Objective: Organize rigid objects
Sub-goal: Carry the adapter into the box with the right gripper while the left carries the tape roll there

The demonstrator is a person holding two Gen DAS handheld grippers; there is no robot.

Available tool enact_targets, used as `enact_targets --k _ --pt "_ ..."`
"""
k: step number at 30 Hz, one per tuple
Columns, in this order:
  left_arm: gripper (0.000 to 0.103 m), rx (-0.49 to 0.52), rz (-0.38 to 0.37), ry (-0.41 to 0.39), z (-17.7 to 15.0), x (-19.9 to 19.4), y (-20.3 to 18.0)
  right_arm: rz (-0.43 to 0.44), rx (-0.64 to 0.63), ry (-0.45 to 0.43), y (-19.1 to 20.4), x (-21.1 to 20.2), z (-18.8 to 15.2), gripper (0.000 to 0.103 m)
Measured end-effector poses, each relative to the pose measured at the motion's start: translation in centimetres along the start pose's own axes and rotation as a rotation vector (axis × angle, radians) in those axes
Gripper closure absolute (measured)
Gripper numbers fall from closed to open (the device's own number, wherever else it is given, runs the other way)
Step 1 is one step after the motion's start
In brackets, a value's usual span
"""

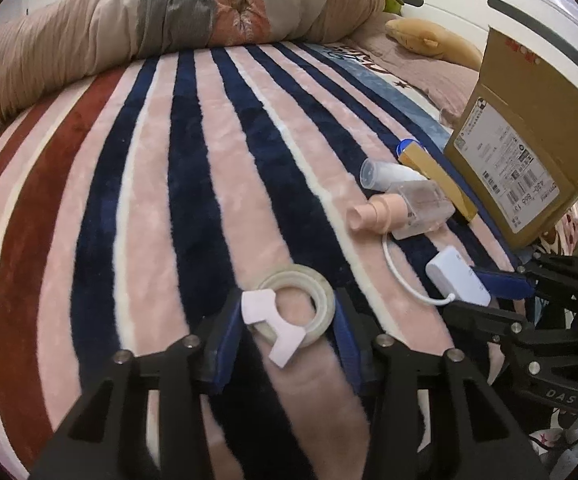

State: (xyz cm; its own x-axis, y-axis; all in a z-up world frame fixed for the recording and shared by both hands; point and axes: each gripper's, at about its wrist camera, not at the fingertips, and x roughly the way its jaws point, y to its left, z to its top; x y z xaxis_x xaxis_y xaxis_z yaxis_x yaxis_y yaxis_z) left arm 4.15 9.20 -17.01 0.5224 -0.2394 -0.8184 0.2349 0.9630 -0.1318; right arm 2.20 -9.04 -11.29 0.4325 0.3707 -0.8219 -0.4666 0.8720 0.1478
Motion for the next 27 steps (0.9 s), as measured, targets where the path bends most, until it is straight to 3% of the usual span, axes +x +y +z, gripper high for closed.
enact_targets --k 9,19,27 --pt "0.063 -0.063 0.019 -0.06 -0.2 -3.2 2.7 0.168 0.025 -0.002 1.1 -0.5 1.4 0.076" --pt "0.063 -0.114 0.058 -0.106 -0.5 -6.2 5.3 0.266 -0.047 -0.022 4.6 -0.8 2.8 0.076" --pt "0.063 -0.098 0.042 -0.182 1.2 -10.3 5.0 0.222 -0.143 -0.137 6.1 -5.1 5.0 0.076"
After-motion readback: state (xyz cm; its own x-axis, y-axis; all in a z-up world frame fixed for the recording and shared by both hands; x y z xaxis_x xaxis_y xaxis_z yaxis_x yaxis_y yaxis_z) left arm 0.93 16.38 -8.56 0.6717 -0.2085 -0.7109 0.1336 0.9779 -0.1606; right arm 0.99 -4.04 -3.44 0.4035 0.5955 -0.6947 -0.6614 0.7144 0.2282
